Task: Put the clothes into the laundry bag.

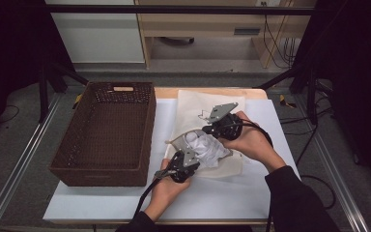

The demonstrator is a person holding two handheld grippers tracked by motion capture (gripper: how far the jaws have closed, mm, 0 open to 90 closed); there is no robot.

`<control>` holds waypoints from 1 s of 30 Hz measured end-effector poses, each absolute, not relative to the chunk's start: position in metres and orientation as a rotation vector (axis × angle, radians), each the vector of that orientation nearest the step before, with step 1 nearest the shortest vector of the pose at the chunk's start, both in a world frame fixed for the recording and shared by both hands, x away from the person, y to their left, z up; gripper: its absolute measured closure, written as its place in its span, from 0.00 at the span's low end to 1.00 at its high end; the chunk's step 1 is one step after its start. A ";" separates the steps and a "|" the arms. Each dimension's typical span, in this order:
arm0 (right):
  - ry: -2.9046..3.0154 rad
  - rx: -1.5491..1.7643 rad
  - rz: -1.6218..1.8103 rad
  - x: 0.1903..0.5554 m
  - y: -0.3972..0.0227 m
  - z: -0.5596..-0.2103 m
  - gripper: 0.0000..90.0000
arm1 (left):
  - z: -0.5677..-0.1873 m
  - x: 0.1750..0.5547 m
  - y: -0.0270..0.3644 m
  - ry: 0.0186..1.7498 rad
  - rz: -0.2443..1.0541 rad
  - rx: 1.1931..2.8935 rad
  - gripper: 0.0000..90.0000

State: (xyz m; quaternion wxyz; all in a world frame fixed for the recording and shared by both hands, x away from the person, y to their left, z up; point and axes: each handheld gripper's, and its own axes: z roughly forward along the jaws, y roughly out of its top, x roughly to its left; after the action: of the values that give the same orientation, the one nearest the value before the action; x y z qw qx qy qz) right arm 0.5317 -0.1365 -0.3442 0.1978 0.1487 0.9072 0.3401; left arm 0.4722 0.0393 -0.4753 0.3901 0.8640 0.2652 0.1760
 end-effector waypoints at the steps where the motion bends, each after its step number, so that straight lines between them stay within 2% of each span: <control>1: 2.539 0.415 0.952 0.532 -0.137 -0.344 1.00 | -0.475 0.473 0.039 0.673 0.445 2.196 1.00; 30: 2.528 0.428 0.957 0.532 -0.139 -0.342 1.00 | -0.475 0.483 0.032 0.675 0.466 2.205 1.00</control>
State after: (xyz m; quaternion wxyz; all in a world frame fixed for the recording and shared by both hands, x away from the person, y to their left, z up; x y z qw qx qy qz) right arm 0.5318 -0.1385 -0.3420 0.2008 0.1533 0.9049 0.3425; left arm 0.4834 0.0323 -0.4745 0.3843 0.8653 0.2648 0.1830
